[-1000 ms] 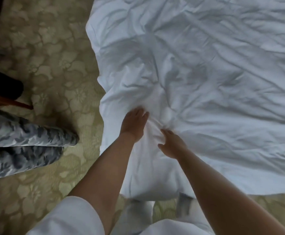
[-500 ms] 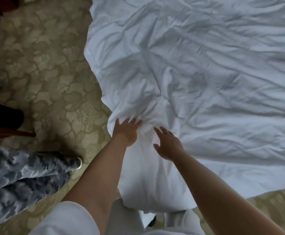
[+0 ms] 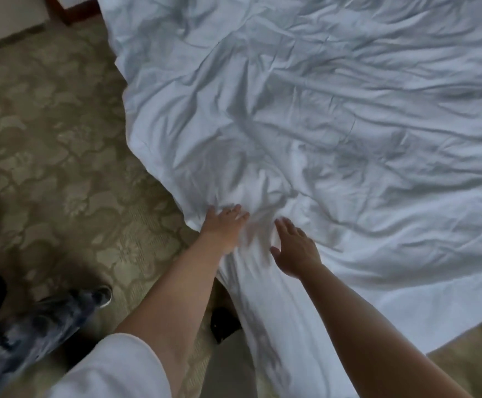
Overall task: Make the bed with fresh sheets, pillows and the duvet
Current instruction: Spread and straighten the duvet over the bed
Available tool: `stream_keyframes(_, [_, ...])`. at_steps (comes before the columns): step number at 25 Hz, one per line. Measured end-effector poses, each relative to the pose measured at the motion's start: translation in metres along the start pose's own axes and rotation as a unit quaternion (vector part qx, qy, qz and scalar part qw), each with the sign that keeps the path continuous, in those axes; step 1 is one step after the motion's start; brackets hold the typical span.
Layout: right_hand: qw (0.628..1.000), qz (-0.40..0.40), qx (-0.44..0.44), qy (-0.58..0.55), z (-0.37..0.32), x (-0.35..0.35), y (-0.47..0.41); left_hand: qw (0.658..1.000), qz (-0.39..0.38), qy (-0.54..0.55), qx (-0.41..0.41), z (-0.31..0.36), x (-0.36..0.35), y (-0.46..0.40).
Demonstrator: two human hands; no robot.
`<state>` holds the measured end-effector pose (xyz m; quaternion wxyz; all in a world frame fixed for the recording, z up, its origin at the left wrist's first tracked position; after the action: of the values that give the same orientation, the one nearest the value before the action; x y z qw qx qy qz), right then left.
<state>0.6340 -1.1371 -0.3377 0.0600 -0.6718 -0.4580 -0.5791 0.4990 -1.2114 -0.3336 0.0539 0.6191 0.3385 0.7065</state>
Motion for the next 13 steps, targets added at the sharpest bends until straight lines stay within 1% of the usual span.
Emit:
stream_keyframes(3, [1.000, 0.020, -0.015, 0.011, -0.031, -0.003, -0.024, 0.997, 0.058, -0.006, -0.055, -0.022, 0.005, -0.018])
stream_keyframes(6, [0.998, 0.012, -0.063, 0.017, -0.045, -0.009, -0.039, 0.989, 0.101, -0.068, -0.082, -0.043, 0.006, -0.028])
stream_keyframes(9, [0.997, 0.013, -0.072, 0.015, -0.056, -0.008, -0.056, 0.988, 0.095, -0.098, -0.075, -0.065, 0.013, -0.041])
stream_keyframes(13, [0.997, 0.017, -0.078, 0.011, -0.073, 0.003, -0.078, 0.994, 0.075, -0.054, -0.061, -0.090, 0.033, -0.060])
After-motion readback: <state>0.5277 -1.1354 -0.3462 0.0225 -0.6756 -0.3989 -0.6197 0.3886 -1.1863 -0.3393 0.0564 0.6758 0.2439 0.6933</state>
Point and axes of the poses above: each hand's wrist, its own y-axis away from the middle knuckle, its own x-axis out of the back of the hand, z = x × y, the point moved 6 cm from there along -y, towards the middle knuckle, and after that the axes turned 9 degrees about z, right-handed, at the moved point
